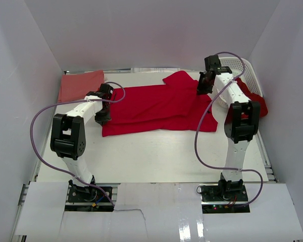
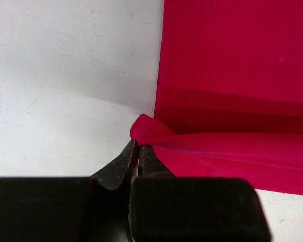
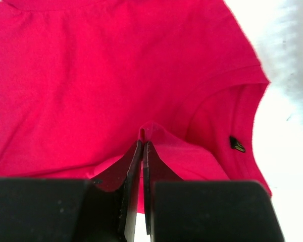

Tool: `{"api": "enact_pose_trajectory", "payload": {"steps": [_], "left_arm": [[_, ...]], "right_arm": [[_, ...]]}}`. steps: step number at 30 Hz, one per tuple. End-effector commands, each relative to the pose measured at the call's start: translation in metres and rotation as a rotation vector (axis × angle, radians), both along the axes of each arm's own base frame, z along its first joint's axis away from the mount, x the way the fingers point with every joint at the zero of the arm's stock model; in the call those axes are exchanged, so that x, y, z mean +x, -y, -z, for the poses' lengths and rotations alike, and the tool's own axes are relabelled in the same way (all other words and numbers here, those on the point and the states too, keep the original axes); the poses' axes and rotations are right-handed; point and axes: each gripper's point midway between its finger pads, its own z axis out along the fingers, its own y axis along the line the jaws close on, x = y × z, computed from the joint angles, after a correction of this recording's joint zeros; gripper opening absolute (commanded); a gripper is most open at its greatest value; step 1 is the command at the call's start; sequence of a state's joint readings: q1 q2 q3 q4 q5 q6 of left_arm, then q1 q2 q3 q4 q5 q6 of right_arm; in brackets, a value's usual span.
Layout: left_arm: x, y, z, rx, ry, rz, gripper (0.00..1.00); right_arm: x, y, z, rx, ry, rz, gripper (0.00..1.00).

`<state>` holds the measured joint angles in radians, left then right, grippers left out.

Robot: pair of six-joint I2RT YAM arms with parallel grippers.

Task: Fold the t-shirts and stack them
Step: Fold the flattened tshirt in 1/3 of the way

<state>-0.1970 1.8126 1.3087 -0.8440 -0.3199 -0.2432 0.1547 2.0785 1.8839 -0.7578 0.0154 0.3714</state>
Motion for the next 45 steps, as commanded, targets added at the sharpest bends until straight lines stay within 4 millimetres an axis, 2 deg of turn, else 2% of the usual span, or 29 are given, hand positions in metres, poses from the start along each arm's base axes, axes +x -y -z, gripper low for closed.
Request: {"api": "enact_pose_trajectory", "payload": {"steps": [1,8,16,31,38,39,40,41,43,44,45], "left_arm": [[0.013,0.0,-0.011,-0.011,0.048,-0.001,0.0],[0.011,-0.001,-0.01,-0.012,0.045,-0.001,0.0],[0.011,-0.001,-0.01,-0.018,0.045,-0.002,0.0],[0.012,-0.004,-0.011,-0.015,0.047,-0.004,0.0],[0.013,-0.003,-0.011,-0.017,0.045,-0.003,0.0],[0.013,-0.003,-0.011,-0.017,0.046,-0.004,0.0],[0.013,-0.004,-0.01,-0.015,0.042,-0.003,0.0],[0.013,-0.004,-0.008,-0.017,0.037,-0.003,0.0],[0.012,-0.004,-0.007,-0.06,0.029,-0.022,0.0],[0.014,-0.004,-0.01,-0.085,0.036,-0.031,0.06],[0.015,-0.011,-0.011,-0.099,0.044,-0.051,0.13]], "right_arm": [[0.009,-0.012,-0.014,0.017,0.037,-0.01,0.08],[0.014,-0.017,-0.015,0.021,0.045,-0.015,0.08],[0.021,-0.019,-0.027,0.025,0.069,-0.017,0.09],[0.027,-0.032,-0.03,0.069,0.081,-0.046,0.09],[0.03,-0.035,-0.025,0.075,0.075,-0.054,0.1],[0.032,-0.036,-0.022,0.073,0.074,-0.055,0.13],[0.032,-0.036,-0.022,0.074,0.076,-0.057,0.21],[0.033,-0.039,-0.023,0.084,0.083,-0.082,0.35],[0.036,-0.041,-0.026,0.09,0.098,-0.089,0.52],[0.037,-0.04,-0.03,0.086,0.11,-0.089,0.69],[0.037,-0.04,-0.031,0.084,0.116,-0.09,0.77]]}}
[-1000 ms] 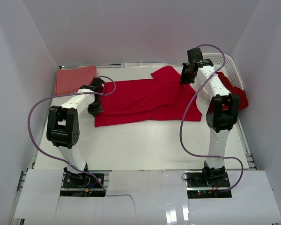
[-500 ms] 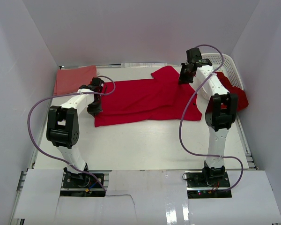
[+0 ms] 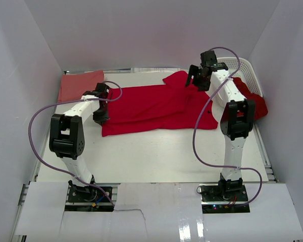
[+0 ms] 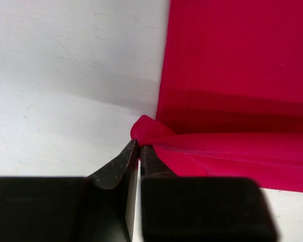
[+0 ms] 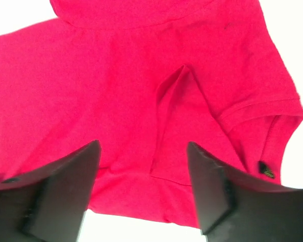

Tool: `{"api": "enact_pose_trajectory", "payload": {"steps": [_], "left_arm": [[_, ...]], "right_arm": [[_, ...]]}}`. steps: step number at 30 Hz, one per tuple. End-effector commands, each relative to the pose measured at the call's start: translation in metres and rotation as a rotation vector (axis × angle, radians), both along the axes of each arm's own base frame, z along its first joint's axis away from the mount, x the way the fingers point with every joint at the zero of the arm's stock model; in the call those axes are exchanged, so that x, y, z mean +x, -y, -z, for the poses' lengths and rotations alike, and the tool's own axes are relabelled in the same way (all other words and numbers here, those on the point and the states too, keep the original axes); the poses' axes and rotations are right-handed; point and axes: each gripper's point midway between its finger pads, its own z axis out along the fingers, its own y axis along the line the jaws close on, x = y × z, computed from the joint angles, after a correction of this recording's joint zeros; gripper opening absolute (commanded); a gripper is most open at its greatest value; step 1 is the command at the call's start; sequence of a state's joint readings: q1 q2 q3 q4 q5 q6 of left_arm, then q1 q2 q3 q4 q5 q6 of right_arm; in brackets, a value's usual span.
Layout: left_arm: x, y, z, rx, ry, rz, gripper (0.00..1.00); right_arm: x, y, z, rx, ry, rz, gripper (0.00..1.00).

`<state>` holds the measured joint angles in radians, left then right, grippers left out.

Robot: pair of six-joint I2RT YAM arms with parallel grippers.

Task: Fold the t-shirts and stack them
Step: Fold the flattened tshirt in 1/3 of the way

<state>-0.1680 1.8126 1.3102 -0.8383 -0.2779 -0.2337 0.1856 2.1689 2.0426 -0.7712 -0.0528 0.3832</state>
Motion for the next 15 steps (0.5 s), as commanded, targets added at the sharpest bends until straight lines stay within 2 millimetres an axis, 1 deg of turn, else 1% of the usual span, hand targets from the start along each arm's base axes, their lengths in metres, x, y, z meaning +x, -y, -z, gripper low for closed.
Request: {"api": "enact_pose_trajectory", "payload": {"steps": [1,2,3,4,7,8,10,11,12,13,14,15], "left_arm": [[0.016,-0.01,-0.016,-0.069,0.058,-0.049,0.19],[0.017,-0.012,-0.021,-0.07,0.075,-0.054,0.91],[0.019,-0.014,-0.025,-0.076,0.09,-0.059,0.98],[0.021,-0.015,-0.028,-0.083,0.101,-0.062,0.98],[0.025,-0.016,-0.039,-0.083,0.138,-0.062,0.98],[0.025,-0.017,-0.041,-0.082,0.144,-0.061,0.98],[0.024,-0.016,-0.044,-0.089,0.153,-0.051,0.98],[0.024,-0.015,-0.045,-0.095,0.158,-0.044,0.98],[0.024,-0.008,-0.044,-0.132,0.153,-0.021,0.98],[0.023,-0.004,-0.046,-0.15,0.157,0.002,0.98],[0.023,0.0,-0.046,-0.167,0.159,0.016,0.98],[0.023,0.008,-0.046,-0.21,0.157,0.043,0.98]], "right_arm": [[0.013,-0.007,-0.021,0.01,0.083,-0.03,0.83],[0.012,-0.004,-0.024,-0.003,0.094,-0.024,0.89],[0.01,-0.002,-0.024,-0.011,0.095,-0.021,0.91],[0.007,-0.002,-0.024,-0.018,0.095,-0.023,0.92],[-0.013,0.0,-0.016,-0.04,0.08,-0.036,0.92],[-0.033,0.005,-0.004,-0.06,0.045,-0.034,0.92],[-0.048,0.012,0.007,-0.101,0.034,-0.022,0.92],[-0.059,0.017,0.005,-0.115,0.037,-0.017,0.91],[-0.08,0.022,0.03,-0.138,-0.023,-0.021,0.91],[-0.089,0.029,0.036,-0.165,-0.038,-0.011,0.89],[-0.098,0.033,0.035,-0.174,-0.035,-0.001,0.88],[-0.118,0.038,0.055,-0.188,-0.09,-0.003,0.87]]}}
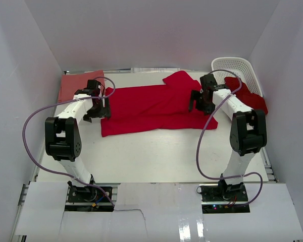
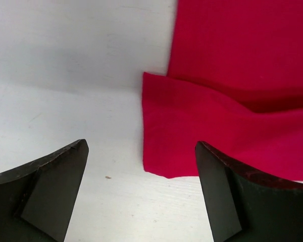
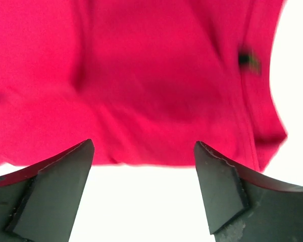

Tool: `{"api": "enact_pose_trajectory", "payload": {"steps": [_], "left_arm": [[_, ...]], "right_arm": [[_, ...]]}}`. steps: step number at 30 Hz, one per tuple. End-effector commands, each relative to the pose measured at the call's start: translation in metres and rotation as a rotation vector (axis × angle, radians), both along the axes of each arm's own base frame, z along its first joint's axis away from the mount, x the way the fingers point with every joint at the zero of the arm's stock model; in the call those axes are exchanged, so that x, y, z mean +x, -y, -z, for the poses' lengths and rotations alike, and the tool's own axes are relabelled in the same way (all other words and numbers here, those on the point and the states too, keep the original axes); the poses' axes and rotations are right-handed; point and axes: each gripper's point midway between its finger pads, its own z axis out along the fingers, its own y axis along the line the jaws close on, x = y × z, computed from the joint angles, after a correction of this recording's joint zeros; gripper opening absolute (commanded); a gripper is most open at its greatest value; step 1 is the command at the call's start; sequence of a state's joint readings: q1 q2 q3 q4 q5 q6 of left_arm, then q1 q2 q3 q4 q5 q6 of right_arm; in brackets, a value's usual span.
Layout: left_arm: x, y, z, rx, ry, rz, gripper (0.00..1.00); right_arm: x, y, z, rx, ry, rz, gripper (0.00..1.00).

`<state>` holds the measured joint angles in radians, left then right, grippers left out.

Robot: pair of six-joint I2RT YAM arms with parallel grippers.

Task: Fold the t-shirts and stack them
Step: Fold the flattened tshirt in 1/3 of the way

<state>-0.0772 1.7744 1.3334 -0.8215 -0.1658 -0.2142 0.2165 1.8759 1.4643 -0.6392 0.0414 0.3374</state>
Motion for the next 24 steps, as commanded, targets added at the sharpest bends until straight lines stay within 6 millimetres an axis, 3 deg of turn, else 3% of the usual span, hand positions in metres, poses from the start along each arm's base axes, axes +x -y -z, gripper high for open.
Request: {"api": "enact_pose_trajectory", "payload": {"steps": [1,2,3,6,8,10,12,17,24], "left_arm": [[0.009,0.024,-0.03,-0.109,0.111,0.102,0.98],[0.008,0.027,-0.032,-0.123,0.116,0.112,0.98],[0.008,0.033,-0.034,-0.152,0.125,0.133,0.98],[0.005,0.055,-0.046,-0.253,0.178,0.214,0.98],[0.002,0.067,-0.048,-0.289,0.203,0.261,0.98],[-0.001,0.074,-0.043,-0.296,0.19,0.288,0.98],[-0.006,0.084,-0.033,-0.306,0.159,0.317,0.98],[-0.013,0.092,-0.009,-0.3,0.086,0.322,0.98],[-0.014,0.102,0.004,-0.343,0.038,0.353,0.98]], "right_arm": [[-0.017,0.015,0.002,-0.057,0.05,0.013,0.85],[-0.023,0.017,-0.002,-0.057,0.066,0.019,0.85],[-0.036,0.021,0.01,-0.067,0.037,0.02,0.84],[-0.043,0.027,0.01,-0.09,0.054,0.034,0.67],[-0.05,0.032,0.014,-0.11,0.04,0.041,0.34],[-0.053,0.036,0.018,-0.127,0.025,0.047,0.14],[-0.054,0.036,0.02,-0.131,0.019,0.046,0.08],[-0.049,0.038,0.024,-0.15,0.021,0.049,0.08],[-0.047,0.037,0.046,-0.162,-0.024,0.043,0.08]]}}
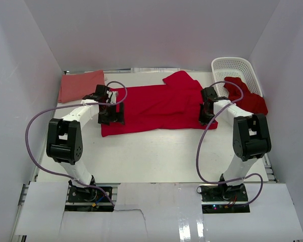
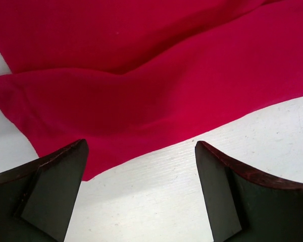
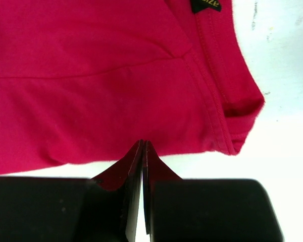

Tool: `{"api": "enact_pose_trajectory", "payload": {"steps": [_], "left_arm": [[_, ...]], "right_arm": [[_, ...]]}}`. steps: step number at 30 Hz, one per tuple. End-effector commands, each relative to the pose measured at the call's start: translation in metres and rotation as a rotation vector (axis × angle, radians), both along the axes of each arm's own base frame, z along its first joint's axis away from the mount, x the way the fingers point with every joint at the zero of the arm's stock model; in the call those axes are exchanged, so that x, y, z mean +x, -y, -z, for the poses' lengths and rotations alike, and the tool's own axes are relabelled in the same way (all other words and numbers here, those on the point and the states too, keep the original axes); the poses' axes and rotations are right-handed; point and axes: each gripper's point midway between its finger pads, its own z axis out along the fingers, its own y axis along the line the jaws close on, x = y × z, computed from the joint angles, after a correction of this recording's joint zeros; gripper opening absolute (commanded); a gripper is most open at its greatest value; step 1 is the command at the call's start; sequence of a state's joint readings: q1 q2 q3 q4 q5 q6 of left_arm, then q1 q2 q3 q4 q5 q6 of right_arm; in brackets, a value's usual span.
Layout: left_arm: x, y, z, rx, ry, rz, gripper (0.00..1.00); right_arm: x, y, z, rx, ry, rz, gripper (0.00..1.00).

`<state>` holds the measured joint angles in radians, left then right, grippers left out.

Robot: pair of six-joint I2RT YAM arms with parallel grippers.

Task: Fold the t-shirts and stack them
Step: Fold the flattened tshirt in 1/3 of the way

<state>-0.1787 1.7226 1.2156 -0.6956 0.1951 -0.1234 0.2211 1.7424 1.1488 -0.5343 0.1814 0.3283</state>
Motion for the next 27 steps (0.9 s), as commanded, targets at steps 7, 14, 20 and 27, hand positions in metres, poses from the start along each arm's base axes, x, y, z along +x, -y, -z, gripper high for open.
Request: {"api": "enact_pose_trajectory", "payload": {"steps": [7,14,20,27], "left_arm": [[0.003,0.014,0.005,-0.069,-0.015,0.047,0.98],[0.0,0.004,0.013,0.023,-0.023,0.022,0.98],[-0.012,-0.009,0.041,0.102,-0.108,0.003,0.98],[-0.016,-0.01,0.049,0.139,-0.124,0.02,0.98]], "right_arm": [[0.009,0.002,0.014,-0.03,0.0,-0.001,0.08],[0.009,0.001,0.025,-0.033,-0.024,0.003,0.08],[0.003,0.003,0.037,-0.043,-0.057,0.008,0.08],[-0.021,0.008,0.056,-0.07,-0.123,0.025,0.08]]}}
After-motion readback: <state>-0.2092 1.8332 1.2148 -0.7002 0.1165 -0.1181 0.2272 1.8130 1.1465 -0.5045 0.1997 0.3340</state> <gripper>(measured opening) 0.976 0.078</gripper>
